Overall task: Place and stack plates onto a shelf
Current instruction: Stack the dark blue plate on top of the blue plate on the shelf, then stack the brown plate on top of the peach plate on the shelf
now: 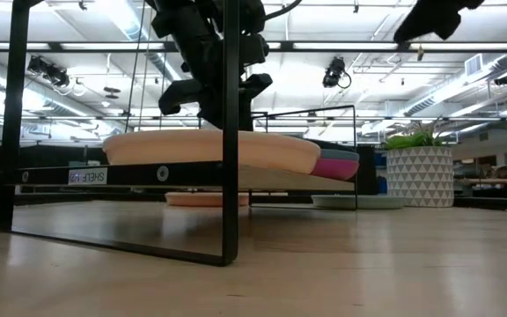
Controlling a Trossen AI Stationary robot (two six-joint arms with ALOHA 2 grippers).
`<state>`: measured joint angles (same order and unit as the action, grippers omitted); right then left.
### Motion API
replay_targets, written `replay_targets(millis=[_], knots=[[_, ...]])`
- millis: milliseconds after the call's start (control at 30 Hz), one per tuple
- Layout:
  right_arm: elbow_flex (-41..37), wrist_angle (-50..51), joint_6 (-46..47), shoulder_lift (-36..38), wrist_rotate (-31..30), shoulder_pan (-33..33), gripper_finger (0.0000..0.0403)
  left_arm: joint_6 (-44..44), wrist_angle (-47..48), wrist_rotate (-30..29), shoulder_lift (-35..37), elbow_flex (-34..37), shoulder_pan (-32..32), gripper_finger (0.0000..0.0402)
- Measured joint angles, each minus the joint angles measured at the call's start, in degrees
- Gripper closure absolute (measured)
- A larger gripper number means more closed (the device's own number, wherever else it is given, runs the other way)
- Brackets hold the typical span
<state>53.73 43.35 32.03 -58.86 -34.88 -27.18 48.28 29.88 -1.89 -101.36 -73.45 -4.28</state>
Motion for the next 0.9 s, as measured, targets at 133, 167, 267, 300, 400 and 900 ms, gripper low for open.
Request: replay_targets(millis=[133,167,267,300,400,900], knots=[[-0.01,-3.43,-0.46,2.17,-0.06,0.00,0.0355,-1.71,-0.69,-0.34,0.04,0.00,0.01,0.0311],[-0.01,-4.77,-0.82,2.56,-0.03,0.00,0.0355,-2.51,-0.78,-0.92,0.18,0.00,0.02,0.0305],[-0.01,-8.62,-1.09,3.21,0.87,0.00,0.0355,-6.06,-0.43,-1.37,1.27,-0.19,-0.05,0.0295],[-0.01,-9.67,-1.14,3.28,1.80,0.00,0.0355,-7.38,-0.05,0.13,2.15,-0.20,-0.51,0.0294],[-0.01,-13.15,-1.16,3.29,4.82,0.00,0.0355,-10.13,0.04,8.15,5.48,-0.20,-3.12,0.0293],[-0.01,-27.17,-1.16,1.87,16.62,0.00,0.0355,-20.69,4.56,20.99,12.18,-0.04,-15.99,0.0292]])
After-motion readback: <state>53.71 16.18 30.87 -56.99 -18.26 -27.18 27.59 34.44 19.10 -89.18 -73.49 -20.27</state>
